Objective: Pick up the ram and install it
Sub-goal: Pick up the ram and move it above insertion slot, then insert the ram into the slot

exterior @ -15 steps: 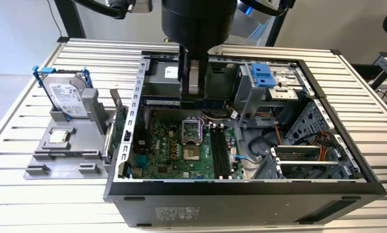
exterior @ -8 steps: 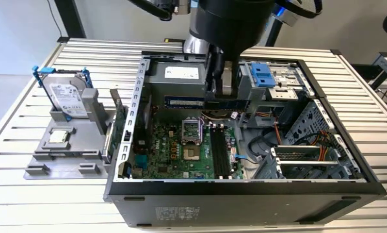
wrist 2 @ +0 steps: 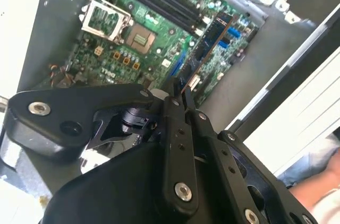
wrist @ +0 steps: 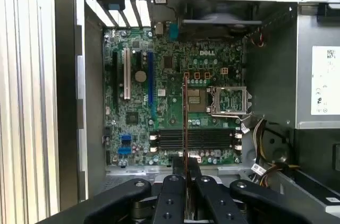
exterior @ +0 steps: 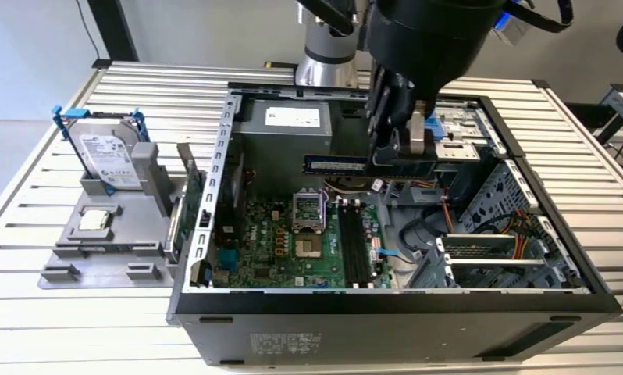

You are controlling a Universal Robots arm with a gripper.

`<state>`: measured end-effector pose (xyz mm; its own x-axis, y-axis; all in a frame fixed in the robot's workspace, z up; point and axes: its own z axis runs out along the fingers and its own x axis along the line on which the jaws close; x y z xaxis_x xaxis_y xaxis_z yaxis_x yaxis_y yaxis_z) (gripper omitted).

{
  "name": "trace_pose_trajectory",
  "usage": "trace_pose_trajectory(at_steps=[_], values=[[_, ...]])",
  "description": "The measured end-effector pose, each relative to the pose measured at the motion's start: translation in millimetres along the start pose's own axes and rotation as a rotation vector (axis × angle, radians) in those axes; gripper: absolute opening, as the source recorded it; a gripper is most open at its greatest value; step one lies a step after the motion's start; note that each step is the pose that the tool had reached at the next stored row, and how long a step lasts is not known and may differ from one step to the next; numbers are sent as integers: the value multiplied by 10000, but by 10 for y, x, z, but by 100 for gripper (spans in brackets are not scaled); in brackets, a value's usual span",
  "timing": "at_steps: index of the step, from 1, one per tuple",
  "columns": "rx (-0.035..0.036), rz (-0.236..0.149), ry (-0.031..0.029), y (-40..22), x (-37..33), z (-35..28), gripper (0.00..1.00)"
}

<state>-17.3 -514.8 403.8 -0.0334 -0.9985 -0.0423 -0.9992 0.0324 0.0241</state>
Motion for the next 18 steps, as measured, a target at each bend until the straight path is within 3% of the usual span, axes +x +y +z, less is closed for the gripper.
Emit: trace_pose_trajectory(at_steps=[5, 8, 12, 18], values=[[-10, 1, -2, -212, -7, -4, 0], [-12, 0, 1, -308, -11, -8, 0], [-11, 0, 1, -351, -13, -7, 0], [-10, 7, 8, -351, -15, -7, 0]])
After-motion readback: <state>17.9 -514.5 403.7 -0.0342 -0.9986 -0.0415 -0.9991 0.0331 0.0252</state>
